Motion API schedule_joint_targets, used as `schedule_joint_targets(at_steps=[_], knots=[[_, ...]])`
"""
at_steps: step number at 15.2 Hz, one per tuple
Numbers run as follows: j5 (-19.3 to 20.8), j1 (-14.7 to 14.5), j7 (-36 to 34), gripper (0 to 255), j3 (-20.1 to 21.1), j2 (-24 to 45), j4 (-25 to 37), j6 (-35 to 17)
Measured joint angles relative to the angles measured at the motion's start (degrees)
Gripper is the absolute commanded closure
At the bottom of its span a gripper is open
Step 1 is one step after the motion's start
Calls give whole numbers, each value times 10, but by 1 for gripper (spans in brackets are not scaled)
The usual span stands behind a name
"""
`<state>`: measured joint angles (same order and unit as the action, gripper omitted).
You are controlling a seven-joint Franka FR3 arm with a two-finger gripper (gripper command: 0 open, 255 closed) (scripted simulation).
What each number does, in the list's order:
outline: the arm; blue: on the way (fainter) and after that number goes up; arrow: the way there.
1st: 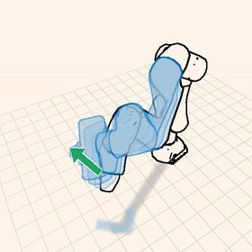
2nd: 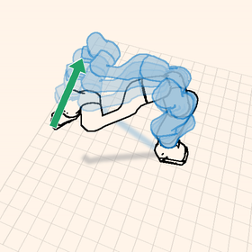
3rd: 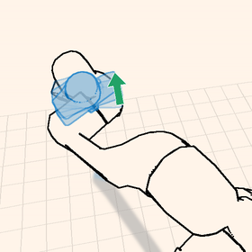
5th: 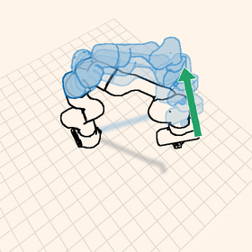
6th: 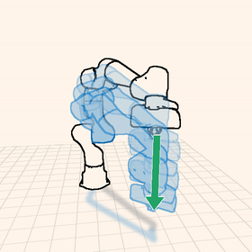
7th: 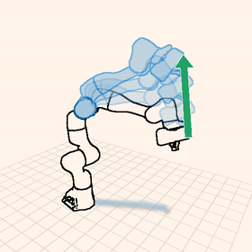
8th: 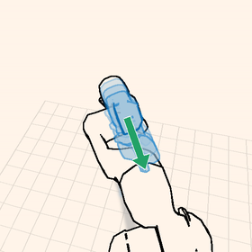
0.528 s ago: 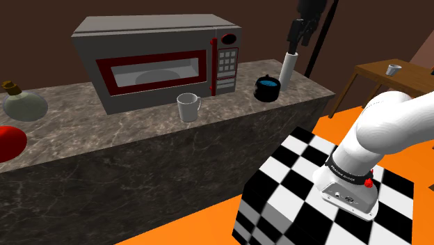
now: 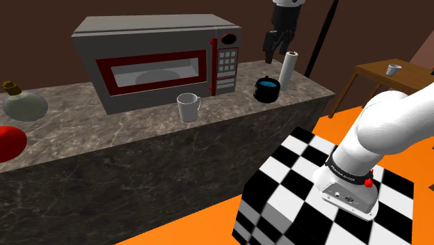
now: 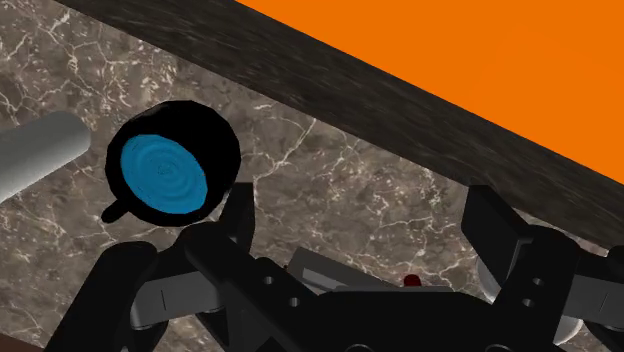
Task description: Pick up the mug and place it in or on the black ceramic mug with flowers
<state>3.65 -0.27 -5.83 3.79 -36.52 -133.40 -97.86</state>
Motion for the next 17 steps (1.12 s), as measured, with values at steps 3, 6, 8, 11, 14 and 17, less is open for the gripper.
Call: schedule_joint_targets(at_steps=[3,6,8,11,14,17], knots=[[-13,-10,-32,0,25,40,0,-39],[-18,-14,-55,0,42,91,14,-76],[-21,-18,-75,0,58,129,27,-100],[-19,-22,-101,0,76,185,53,-130],[-13,-29,-133,0,97,244,89,-153],[-1,-32,-157,0,109,304,129,-171]])
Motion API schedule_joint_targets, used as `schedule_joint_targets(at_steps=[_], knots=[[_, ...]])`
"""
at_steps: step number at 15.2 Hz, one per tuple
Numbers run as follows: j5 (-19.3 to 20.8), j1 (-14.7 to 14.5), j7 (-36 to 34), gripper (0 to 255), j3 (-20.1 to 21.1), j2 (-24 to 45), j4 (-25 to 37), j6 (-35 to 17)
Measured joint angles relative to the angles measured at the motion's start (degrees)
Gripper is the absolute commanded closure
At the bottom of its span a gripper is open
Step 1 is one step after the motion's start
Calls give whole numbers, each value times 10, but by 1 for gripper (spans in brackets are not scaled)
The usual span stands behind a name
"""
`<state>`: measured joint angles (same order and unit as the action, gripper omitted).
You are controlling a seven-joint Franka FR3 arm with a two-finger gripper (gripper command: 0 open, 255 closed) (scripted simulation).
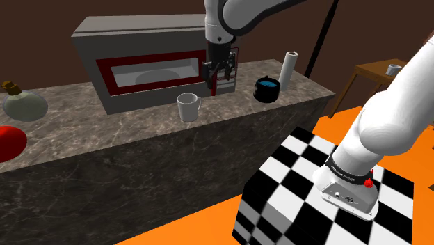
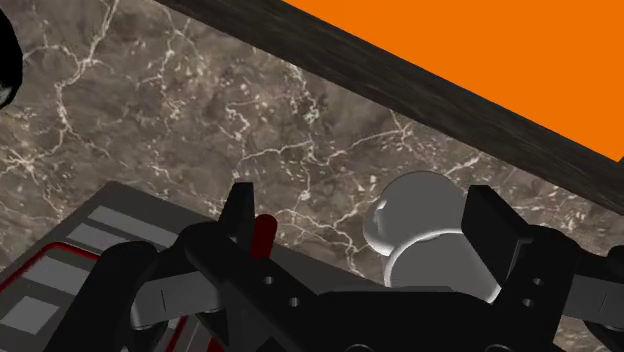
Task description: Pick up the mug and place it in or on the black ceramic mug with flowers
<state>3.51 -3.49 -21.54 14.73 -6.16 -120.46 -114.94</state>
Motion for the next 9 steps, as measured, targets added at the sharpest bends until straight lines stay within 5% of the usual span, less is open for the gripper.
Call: schedule_joint_targets(at_steps=[9], knots=[[57,-37,-86,0,26,198,166,-23]])
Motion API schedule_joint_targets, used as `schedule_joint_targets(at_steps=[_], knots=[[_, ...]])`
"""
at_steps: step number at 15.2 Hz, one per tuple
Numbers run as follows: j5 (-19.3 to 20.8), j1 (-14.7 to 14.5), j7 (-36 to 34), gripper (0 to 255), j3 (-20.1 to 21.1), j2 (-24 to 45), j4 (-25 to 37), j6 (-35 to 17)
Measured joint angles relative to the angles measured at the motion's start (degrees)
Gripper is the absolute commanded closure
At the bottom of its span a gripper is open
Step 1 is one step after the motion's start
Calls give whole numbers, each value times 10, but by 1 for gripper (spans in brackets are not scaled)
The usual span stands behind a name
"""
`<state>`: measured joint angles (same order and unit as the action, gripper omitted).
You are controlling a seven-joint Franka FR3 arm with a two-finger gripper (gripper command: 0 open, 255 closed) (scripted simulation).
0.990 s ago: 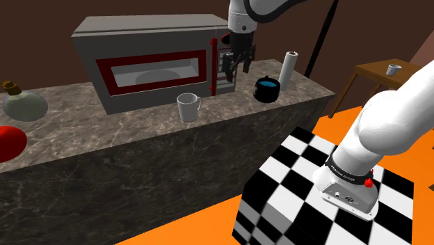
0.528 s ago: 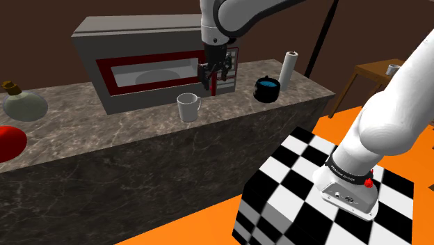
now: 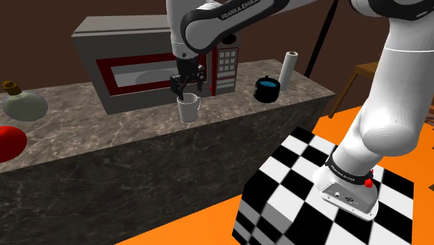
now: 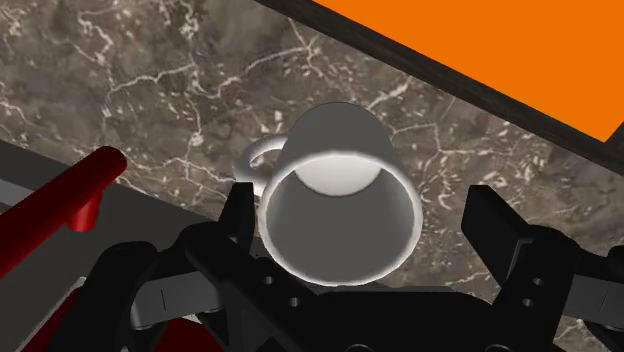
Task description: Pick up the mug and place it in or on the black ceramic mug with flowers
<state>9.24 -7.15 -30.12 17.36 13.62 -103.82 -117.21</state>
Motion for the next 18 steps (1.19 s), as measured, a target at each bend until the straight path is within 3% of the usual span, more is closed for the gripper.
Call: schedule_joint_targets(at_steps=[5,18], knots=[[25,-25,-29,0,0,83,73,-6],[36,-26,-36,0,-6,109,59,-46]])
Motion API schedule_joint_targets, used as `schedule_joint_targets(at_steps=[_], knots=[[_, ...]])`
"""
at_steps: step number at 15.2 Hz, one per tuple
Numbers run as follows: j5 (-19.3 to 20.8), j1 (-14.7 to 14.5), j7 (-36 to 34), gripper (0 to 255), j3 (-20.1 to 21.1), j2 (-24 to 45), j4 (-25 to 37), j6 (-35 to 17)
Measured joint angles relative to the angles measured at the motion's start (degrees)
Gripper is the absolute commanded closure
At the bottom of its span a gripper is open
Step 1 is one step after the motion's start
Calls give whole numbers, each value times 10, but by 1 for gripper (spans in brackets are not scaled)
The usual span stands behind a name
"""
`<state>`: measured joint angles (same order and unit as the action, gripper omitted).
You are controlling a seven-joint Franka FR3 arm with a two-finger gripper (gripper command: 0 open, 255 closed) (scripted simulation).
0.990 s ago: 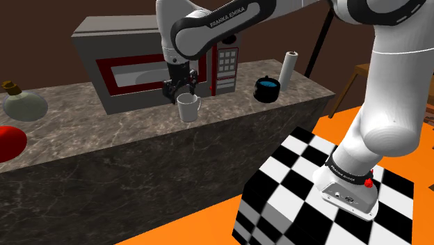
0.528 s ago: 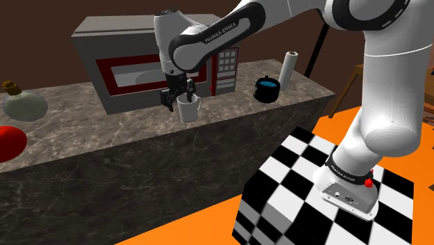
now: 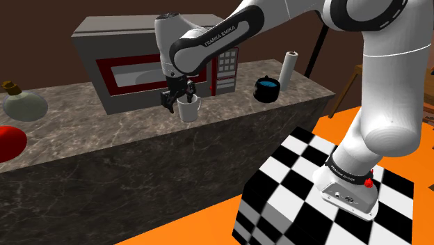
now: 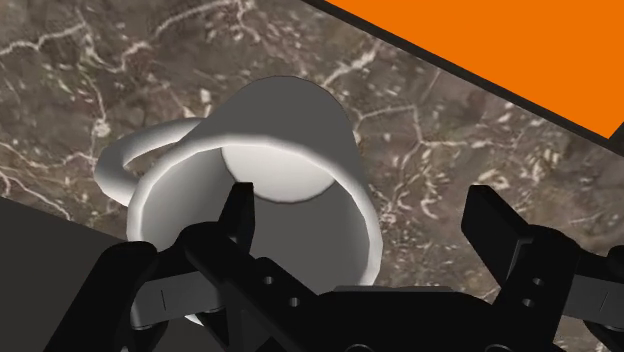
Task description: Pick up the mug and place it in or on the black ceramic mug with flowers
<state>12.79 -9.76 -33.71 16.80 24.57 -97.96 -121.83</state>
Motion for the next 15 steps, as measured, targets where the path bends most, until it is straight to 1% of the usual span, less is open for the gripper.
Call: schedule_joint_targets(at_steps=[1,11,15], knots=[[0,0,0,255,0,0,0,0],[0,0,0,255,0,0,0,0],[-4,1,4,255,2,-9,11,19]])
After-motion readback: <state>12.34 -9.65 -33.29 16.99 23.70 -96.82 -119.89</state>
